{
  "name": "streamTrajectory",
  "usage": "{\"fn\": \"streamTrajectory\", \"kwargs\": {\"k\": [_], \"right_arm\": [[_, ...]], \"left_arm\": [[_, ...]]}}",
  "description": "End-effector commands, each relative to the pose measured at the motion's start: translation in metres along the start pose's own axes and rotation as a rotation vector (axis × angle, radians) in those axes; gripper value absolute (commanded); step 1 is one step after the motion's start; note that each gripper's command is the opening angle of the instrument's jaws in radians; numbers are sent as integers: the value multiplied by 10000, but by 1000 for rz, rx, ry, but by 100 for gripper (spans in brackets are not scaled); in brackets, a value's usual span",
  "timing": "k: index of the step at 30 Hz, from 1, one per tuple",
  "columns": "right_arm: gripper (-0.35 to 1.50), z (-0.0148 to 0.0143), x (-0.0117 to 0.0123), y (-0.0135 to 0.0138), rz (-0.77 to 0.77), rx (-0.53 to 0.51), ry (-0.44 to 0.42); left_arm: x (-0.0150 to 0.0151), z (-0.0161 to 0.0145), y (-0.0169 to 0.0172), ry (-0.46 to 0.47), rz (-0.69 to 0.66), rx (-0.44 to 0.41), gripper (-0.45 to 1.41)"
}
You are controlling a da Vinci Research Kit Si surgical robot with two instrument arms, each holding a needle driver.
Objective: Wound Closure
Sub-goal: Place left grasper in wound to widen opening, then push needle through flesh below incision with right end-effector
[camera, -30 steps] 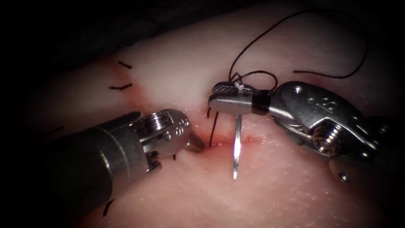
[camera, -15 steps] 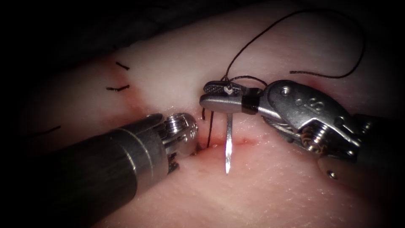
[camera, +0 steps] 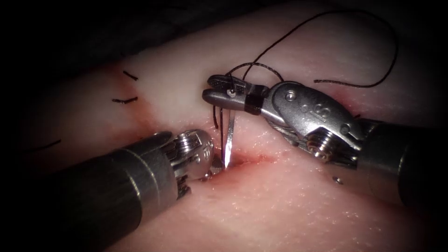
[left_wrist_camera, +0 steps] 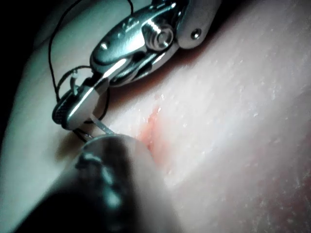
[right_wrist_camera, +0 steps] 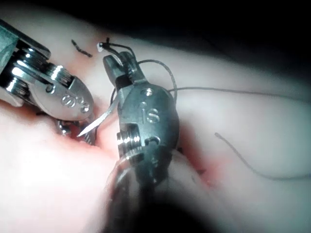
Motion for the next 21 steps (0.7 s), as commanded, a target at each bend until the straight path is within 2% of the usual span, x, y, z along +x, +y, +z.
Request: {"fn": "streamTrajectory", "kwargs": {"k": [1,5,10,21], "right_arm": [[-35,13,-2,1,-17,-3,11],[-35,12,-18,-4,-105,-14,31],[-35,12,-27,-6,-128,-16,34],[-35,-9,-61,-47,-182,3,19]], "left_arm": [[7,-4,-8,10,-5,5,54],[7,-6,-4,25,-4,5,47],[7,-7,-1,25,-3,2,47],[7,-12,-3,51,-19,0,46]]}}
